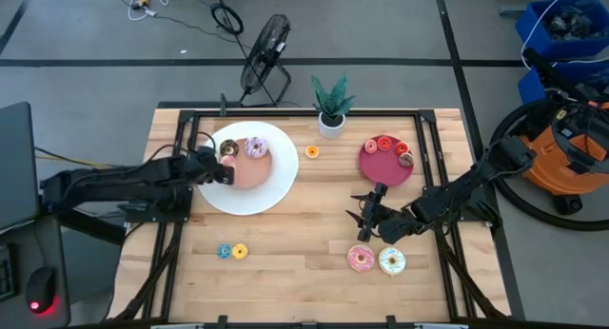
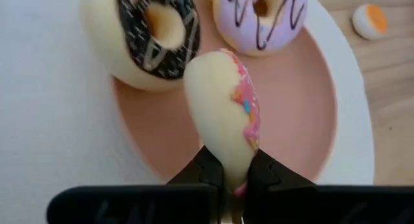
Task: Pick & Place donuts
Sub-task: Put the top large pink donut on the pink plate
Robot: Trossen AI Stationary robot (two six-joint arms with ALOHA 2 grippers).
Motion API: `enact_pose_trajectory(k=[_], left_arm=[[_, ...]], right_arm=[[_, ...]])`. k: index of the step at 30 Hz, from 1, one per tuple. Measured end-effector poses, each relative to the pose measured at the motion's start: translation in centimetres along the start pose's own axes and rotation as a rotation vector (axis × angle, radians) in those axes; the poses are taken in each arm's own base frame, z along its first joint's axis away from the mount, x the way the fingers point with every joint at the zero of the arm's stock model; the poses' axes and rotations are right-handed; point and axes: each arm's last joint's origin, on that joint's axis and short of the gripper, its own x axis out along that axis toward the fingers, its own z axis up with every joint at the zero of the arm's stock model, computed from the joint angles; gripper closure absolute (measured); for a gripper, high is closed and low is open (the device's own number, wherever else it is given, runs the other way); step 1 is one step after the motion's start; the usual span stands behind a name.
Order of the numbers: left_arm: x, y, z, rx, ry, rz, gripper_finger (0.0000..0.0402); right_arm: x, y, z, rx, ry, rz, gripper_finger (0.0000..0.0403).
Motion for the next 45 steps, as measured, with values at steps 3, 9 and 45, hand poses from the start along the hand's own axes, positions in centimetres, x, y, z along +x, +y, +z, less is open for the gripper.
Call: enact_pose_trajectory(k=[3, 9, 45], left_arm=[[1.0, 0.8, -0.7, -0.022, 0.009, -0.011, 0.0376], [1.7, 1.4, -1.1, -0.041, -0.013, -0.015, 0.0368], [2.8, -5.6, -0.7, 0.709, -0.074, -0.178, 0.0218]], right_arm=[[0.0, 0.0, 0.0, 0.0, 0.0, 0.0, 0.0179], [0.0, 0.0, 0.0, 0.0, 0.0, 0.0, 0.0179], [0.4, -0.4, 0.2, 0.006, 0.0, -0.019, 0.0179]])
